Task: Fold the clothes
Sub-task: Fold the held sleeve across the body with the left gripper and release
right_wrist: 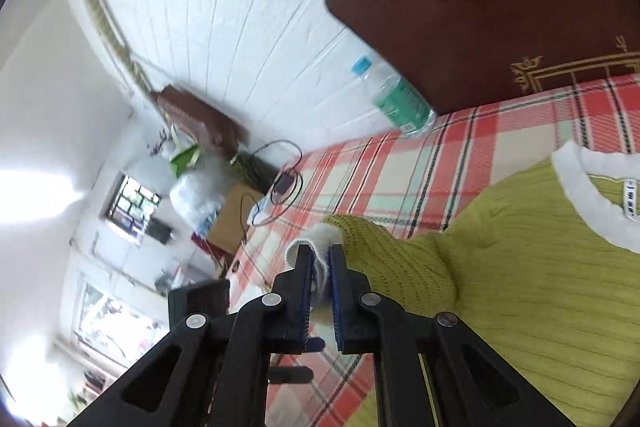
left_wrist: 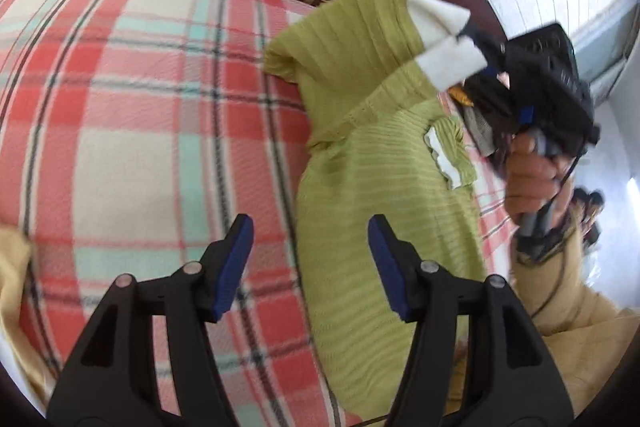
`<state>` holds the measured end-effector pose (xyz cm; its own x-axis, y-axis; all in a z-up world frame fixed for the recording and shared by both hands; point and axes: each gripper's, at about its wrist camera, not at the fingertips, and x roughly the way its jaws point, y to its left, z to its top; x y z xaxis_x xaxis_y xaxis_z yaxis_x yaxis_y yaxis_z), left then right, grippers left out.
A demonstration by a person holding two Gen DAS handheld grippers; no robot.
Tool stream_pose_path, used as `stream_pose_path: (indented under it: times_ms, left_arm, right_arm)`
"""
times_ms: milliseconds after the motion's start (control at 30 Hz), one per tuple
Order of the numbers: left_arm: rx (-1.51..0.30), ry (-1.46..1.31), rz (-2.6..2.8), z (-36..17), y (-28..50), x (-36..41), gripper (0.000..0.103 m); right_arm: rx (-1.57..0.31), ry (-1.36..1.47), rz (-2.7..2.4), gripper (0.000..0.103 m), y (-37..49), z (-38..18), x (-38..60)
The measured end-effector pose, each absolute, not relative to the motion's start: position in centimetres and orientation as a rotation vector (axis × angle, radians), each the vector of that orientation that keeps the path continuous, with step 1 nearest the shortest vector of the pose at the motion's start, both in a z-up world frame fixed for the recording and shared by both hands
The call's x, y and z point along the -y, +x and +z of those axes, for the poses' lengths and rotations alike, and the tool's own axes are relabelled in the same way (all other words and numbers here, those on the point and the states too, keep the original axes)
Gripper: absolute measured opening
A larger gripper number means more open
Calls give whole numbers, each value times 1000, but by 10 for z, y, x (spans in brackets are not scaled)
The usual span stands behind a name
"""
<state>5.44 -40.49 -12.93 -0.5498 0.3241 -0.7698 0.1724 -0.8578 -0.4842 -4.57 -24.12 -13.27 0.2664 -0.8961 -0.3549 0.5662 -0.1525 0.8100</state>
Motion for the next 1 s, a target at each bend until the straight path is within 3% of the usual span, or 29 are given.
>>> stream_pose_path:
  times_ms: [267, 333, 367, 400, 533, 667, 700, 733, 767, 833, 1000]
  left_arm:
    - [456, -1523, 2717, -145, -18, 357, 61]
    - [447, -1563, 2739, -154, -29, 358, 46]
    - [434, -1587, 2767, -157, -31, 360, 24]
    - [428, -1606, 2798, -159, -32, 363, 20]
    - [483, -1553, 2921, -149, -10, 380, 16]
    - [328, -1522, 2956, -143, 11, 370, 16]
    - [287, -1520, 2956, -143, 13, 366, 16]
    - [235, -1528, 2956, -144, 12, 361, 16]
    - [177, -1533, 2959, -144, 13, 355, 17]
    - [113, -1537, 2957, -144, 11, 351, 17]
    - [146, -1543, 2938, -147, 5, 354, 17]
  right_arm:
    - [552, 1226, -1335, 8, -74, -176, 199]
    - [579, 1256, -1353, 9, -83, -188, 187]
    - [580, 1265, -1368, 9, -86, -195, 182]
    - [579, 1274, -1385, 10, -88, -202, 176]
    - [433, 1345, -1525, 15, -93, -225, 166]
    - [274, 1305, -1582, 27, -90, -219, 168]
    - [234, 1270, -1596, 34, -88, -213, 172]
    - [195, 1235, -1609, 51, -85, -206, 179]
    - [156, 1201, -1622, 55, -82, -200, 186]
    - [41, 1164, -1614, 56, -72, -198, 208]
    - [-245, 1069, -1574, 56, -46, -195, 263]
